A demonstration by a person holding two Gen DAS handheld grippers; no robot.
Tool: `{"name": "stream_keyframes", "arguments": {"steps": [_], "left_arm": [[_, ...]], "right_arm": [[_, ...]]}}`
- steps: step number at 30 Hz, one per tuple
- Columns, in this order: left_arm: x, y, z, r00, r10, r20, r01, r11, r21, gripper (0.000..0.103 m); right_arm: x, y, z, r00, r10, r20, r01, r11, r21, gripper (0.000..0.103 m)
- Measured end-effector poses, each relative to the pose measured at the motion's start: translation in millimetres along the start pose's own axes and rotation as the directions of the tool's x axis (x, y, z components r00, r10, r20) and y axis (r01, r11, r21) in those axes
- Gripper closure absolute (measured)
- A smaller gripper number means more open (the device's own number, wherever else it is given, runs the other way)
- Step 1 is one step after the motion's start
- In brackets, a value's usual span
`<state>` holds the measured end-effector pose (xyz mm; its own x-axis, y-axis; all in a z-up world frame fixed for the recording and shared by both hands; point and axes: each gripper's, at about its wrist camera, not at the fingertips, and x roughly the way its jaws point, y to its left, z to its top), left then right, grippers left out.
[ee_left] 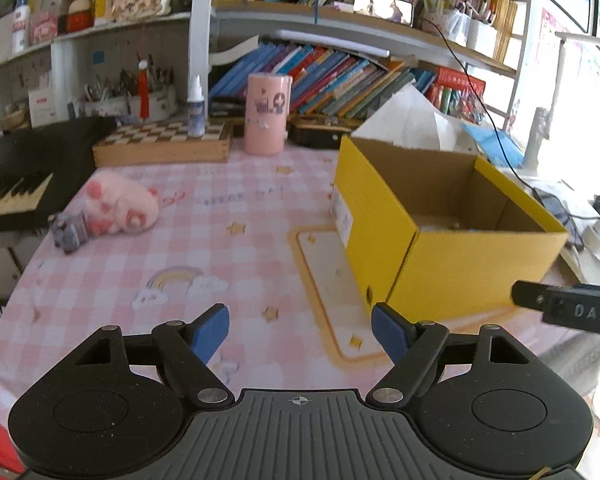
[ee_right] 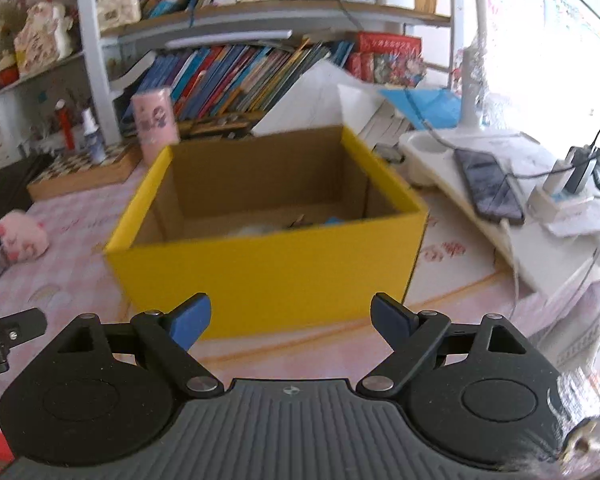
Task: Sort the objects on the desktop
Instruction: 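Open the left gripper and withdraw both tools from the yellow box, then move both open tools across the table toward the pink plush pig and grey toy car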
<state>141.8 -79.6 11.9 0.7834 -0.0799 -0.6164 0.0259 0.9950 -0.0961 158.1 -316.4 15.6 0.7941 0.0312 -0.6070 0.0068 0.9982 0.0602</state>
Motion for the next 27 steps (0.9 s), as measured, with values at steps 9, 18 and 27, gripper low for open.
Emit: {"name": "stream_keyframes", "arguments": {"steps": [9, 18, 27], "left_arm": [[-17.4, 28.3, -21.5, 0.998, 0.017, -0.066, -0.018, 1.0, -0.004, 0.022], [-38.1, 57.8, -40.4, 0.995, 0.038, -0.092, -0.039, 0.999, -0.016, 0.022], [-51.7, 84.5, -50.3, 0.992, 0.073, -0.107, -0.078, 0.996, -0.044, 0.022]], "right_arm": [[-17.0, 42.8, -28.9, 0.996, 0.064, -0.067, -0.067, 0.997, -0.038, 0.015], [-28.3, 75.6, -50.5, 0.988, 0.115, -0.105, -0.12, 0.992, -0.04, 0.015], [-36.2, 112.3, -60.5, 0.976, 0.177, -0.129, -0.19, 0.977, -0.093, 0.015]]}}
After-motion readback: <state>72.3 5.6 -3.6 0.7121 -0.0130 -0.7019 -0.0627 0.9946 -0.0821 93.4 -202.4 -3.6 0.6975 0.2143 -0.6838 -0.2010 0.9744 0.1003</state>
